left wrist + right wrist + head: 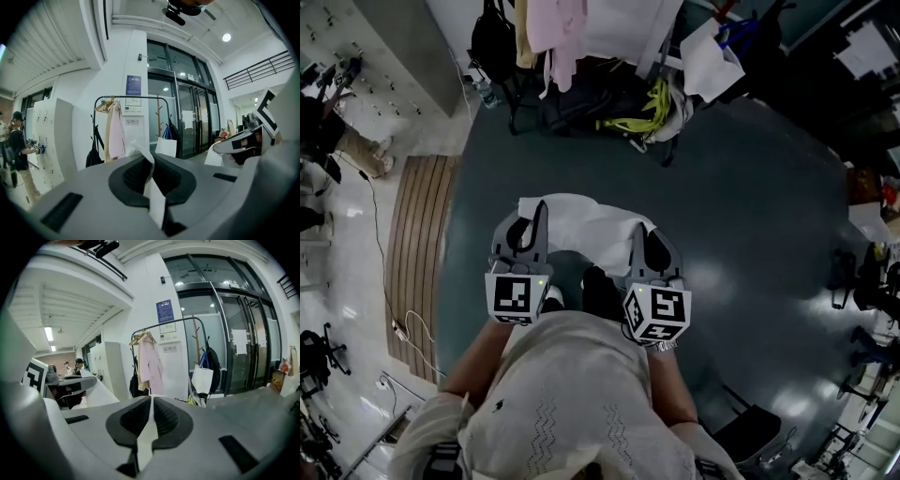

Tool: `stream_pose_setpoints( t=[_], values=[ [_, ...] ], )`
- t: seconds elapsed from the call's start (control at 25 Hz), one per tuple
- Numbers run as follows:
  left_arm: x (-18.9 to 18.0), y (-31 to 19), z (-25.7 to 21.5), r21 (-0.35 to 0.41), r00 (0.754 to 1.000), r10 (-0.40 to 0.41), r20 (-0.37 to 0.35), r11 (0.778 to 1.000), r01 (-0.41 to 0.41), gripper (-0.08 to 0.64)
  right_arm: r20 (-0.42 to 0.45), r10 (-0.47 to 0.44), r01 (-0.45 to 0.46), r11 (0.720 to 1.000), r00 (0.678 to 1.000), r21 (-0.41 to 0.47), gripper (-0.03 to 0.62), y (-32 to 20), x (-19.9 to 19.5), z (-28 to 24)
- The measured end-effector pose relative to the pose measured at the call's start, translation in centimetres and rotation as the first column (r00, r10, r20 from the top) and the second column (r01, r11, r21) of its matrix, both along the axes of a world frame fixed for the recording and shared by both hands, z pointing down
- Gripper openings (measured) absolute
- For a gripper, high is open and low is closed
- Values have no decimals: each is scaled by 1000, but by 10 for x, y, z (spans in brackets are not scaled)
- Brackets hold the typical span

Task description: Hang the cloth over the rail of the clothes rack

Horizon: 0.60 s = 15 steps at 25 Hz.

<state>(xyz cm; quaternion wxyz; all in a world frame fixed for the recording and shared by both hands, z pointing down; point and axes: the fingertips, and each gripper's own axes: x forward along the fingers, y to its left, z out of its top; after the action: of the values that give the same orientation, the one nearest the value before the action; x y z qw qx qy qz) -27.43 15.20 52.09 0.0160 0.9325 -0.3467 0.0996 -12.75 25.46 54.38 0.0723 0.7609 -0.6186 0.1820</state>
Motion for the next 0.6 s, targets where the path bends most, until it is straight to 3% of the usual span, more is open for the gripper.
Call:
stream_pose_setpoints(
  t=[0.32,0.6],
  values=[
    [71,-43,-13,19,994,-113,5,993,113,15,12,-63,63,998,998,31,23,-44,98,-16],
    [107,-84,-25,54,993,-115,7,992,115,15,4,-26,26,999,1000,30,23,-74,144,-21]
  ],
)
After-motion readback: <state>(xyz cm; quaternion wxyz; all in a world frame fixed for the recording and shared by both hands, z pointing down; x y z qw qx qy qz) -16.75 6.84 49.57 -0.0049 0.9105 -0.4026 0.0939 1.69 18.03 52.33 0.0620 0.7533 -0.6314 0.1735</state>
